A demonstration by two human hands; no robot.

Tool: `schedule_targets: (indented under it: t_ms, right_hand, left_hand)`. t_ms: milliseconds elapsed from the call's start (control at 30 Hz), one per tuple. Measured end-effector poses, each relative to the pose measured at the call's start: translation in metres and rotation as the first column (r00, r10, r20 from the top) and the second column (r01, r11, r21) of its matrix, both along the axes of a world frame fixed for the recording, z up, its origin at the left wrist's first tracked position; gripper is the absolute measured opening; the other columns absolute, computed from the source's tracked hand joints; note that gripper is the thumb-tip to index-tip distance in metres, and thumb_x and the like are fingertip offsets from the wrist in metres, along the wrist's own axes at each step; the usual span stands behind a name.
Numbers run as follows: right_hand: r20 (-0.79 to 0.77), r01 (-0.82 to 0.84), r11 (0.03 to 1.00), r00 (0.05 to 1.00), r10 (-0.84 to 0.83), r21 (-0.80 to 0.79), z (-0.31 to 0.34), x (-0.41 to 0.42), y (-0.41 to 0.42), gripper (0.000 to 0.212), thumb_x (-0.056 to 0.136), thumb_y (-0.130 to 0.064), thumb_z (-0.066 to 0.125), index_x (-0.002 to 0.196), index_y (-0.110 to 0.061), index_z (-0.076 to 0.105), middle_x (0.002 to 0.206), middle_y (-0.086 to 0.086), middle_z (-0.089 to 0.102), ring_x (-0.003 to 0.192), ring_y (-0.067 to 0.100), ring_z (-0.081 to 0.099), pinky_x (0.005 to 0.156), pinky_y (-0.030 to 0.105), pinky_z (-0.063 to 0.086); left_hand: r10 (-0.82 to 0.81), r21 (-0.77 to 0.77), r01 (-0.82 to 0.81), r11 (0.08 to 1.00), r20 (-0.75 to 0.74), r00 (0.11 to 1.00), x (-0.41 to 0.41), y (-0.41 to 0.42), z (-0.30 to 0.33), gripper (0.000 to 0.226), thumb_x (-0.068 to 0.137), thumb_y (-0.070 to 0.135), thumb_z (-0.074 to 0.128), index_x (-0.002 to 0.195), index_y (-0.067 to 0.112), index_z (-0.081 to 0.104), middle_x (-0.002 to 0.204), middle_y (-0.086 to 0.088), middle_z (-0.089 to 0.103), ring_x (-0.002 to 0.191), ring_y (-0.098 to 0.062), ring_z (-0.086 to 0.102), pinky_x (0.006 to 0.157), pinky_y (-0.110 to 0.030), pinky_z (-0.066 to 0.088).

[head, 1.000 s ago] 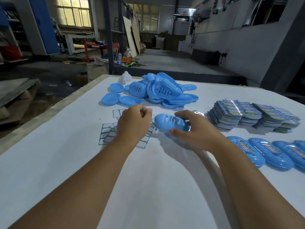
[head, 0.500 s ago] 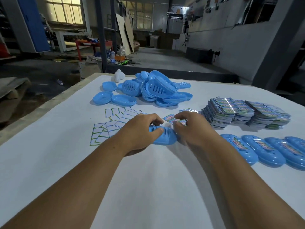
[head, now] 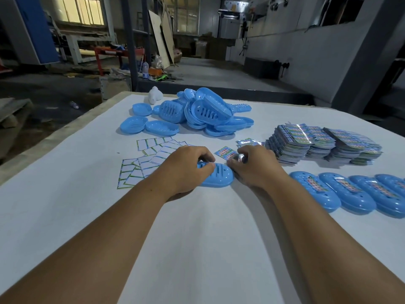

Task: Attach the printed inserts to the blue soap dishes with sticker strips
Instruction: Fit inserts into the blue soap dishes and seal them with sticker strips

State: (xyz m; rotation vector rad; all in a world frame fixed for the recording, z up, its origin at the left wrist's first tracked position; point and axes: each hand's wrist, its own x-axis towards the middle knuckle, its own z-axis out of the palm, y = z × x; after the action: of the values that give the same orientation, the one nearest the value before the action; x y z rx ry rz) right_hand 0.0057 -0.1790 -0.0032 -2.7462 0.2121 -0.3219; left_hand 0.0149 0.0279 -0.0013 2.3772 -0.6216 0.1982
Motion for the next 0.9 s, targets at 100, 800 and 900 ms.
schedule_targets:
  t_ms: [100,800,900]
  right_hand:
    - [0.008,0.027,1.0,1.0,-0.027,0.005,0.0006,-0.0014,0.0015,0.041,0.083,-0.061,0.061,0.093,-0.023,0.071,0.105,0.002,0.068,0.104,0.032,0.057,0.091,0.039,0.051]
    - [0.023,-0.127,0.992,0.992,0.127,-0.001,0.0036,0.0001,0.0085,0.037,0.093,-0.048,0.063,0.095,-0.012,0.069,0.089,0.003,0.069,0.092,0.031,0.061,0.086,0.037,0.047]
    - [-0.022,-0.108,0.993,0.994,0.109,0.055,0.0079,-0.0009,0.0084,0.025,0.09,-0.042,0.067,0.093,-0.017,0.071,0.083,0.002,0.07,0.088,0.027,0.063,0.079,0.034,0.046]
  left_hand:
    - [0.003,-0.003,-0.003,1.0,0.002,1.0,-0.0008,-0.0011,0.0006,0.017,0.092,0.035,0.063,0.106,0.029,0.071,0.102,0.013,0.068,0.096,-0.007,0.061,0.077,-0.021,0.047]
    - [0.039,0.008,-0.039,0.999,0.004,0.999,-0.0027,-0.0005,0.0039,0.009,0.09,0.034,0.062,0.093,0.033,0.07,0.093,0.016,0.069,0.09,-0.007,0.062,0.081,-0.033,0.054]
    - [0.043,0.019,-0.043,0.999,-0.001,0.999,-0.0013,-0.0007,0.0032,0.01,0.089,0.035,0.062,0.094,0.032,0.07,0.095,0.015,0.068,0.092,-0.008,0.062,0.082,-0.033,0.054]
